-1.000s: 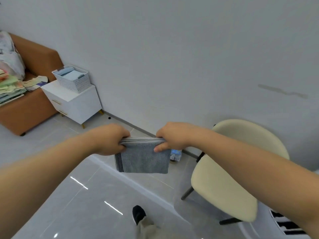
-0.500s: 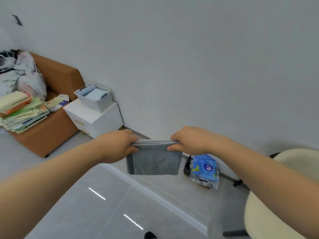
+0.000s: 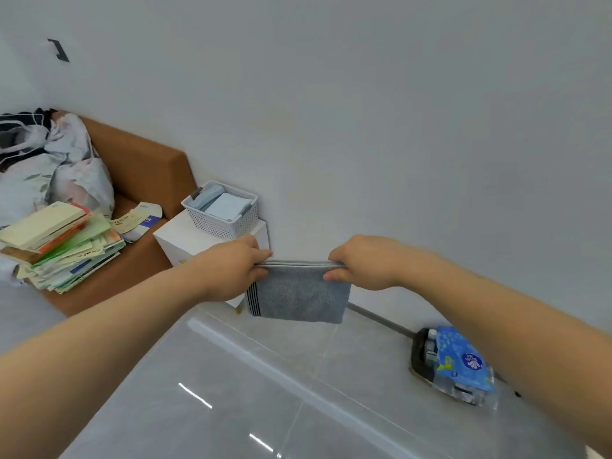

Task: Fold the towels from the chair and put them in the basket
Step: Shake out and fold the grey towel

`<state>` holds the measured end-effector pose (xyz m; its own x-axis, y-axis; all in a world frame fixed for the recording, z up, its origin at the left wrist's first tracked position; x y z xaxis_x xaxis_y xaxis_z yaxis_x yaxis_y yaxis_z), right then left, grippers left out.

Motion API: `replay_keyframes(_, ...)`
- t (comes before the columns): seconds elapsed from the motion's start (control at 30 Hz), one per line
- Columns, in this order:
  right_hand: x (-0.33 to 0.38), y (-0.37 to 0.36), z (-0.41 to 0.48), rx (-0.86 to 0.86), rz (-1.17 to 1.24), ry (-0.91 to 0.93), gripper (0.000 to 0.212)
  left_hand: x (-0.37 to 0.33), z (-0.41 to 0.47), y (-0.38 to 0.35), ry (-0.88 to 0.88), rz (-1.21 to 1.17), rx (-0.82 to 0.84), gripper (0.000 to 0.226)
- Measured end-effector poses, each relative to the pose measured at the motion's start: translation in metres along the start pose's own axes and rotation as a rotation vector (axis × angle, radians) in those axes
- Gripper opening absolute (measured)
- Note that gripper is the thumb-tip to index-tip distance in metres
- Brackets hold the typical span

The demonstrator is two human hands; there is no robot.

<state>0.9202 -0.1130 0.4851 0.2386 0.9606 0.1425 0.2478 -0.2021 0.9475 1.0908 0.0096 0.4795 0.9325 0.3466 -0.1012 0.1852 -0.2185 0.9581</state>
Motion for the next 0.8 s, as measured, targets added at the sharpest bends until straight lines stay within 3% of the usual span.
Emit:
replay_keyframes(0.33,0.032,0.055,0.155,-0.036,0.067,-0.136,0.036,0.160,0.080,0.048,-0.069,-0.070,0.001,0.029)
replay_keyframes(0.6,-0.019,0.072,0.288,-0.088,0.194,-0.188,0.020,0.243,0.199,0.069,-0.060,-0.123,0.038,0.020)
replay_keyframes(0.8,-0.059,0.089,0.375,-0.077,0.252,-0.218,0.029,0.295,0.281,0.092,-0.054,-0.136,0.084,0.020)
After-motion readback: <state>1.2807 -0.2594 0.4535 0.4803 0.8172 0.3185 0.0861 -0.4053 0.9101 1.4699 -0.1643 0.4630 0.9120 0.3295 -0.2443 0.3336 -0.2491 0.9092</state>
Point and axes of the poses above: each hand's wrist, its own z-axis towards the middle knuckle, its own y-axis out of the back of the hand, x = y × z, the point moved 6 cm from there along z, towards the middle knuckle, and after that the axes turned 10 degrees about y, right-handed, at the moved point
